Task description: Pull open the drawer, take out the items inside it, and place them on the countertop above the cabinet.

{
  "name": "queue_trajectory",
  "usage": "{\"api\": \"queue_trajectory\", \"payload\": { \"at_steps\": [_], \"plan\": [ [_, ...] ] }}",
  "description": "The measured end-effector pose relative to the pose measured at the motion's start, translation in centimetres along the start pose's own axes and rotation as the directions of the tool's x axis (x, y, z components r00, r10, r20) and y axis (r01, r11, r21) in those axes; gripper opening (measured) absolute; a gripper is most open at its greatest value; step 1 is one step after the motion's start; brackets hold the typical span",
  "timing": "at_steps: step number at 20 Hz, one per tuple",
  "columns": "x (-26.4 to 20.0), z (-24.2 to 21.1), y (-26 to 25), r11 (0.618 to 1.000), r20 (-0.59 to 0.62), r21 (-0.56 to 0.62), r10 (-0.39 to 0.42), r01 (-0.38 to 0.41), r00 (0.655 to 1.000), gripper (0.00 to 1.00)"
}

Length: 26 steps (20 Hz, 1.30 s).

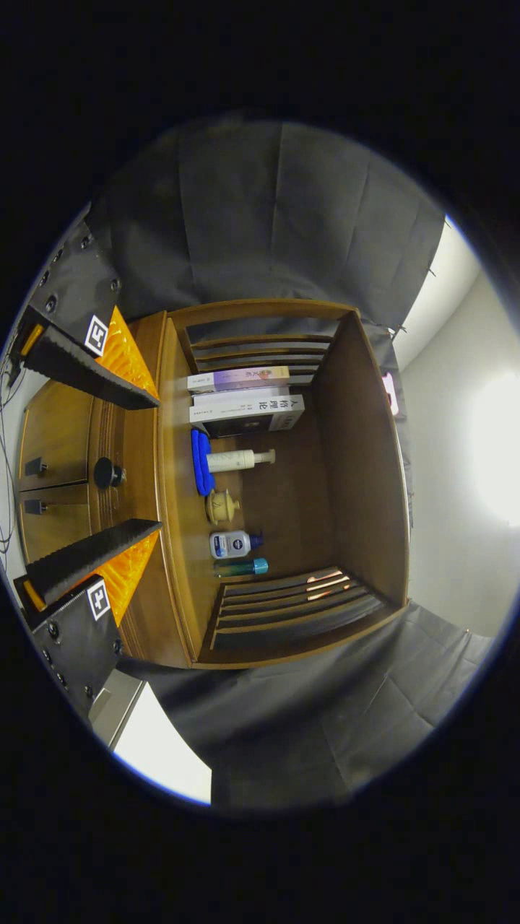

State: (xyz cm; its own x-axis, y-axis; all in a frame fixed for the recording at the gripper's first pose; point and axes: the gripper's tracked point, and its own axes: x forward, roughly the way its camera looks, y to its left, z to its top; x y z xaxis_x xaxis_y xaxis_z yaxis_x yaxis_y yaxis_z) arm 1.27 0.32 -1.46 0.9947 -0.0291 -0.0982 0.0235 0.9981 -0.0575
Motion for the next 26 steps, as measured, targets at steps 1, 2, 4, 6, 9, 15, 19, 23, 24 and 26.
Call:
{"api": "queue_trajectory", "payload": {
  "at_steps": [1,2,4,6,9,15,19,23,24,26],
  "plan": [
    [0.6,-0.7,-0.1,1.000,-0.010,-0.010,0.006,-0.006,1.000,0.96],
    [1.2,-0.9,-0.1,1.000,-0.014,-0.013,0.012,-0.012,1.000,0.96],
    [2.4,-1.4,0.0,1.000,-0.029,-0.009,0.013,-0.014,0.999,0.96],
    [3.7,-3.1,0.0,1.000,-0.066,0.000,0.012,-0.012,0.998,0.96],
    [5.3,-4.9,-0.1,1.000,-0.109,0.012,0.006,-0.004,0.994,0.96],
    [8.0,-8.0,-0.2,1.000,-0.165,0.011,-0.002,0.004,0.986,0.95],
    [9.3,-10.1,-0.5,1.000,-0.199,0.027,-0.004,0.010,0.980,0.84],
    [9.8,-11.1,-1.1,0.999,-0.224,0.031,-0.025,0.033,0.974,0.65],
    [10.2,-11.2,-1.6,0.999,-0.221,0.023,-0.039,0.045,0.974,0.60],
    [10.2,-11.5,-1.4,0.999,-0.230,0.025,-0.033,0.040,0.973,0.53]
  ]
}}
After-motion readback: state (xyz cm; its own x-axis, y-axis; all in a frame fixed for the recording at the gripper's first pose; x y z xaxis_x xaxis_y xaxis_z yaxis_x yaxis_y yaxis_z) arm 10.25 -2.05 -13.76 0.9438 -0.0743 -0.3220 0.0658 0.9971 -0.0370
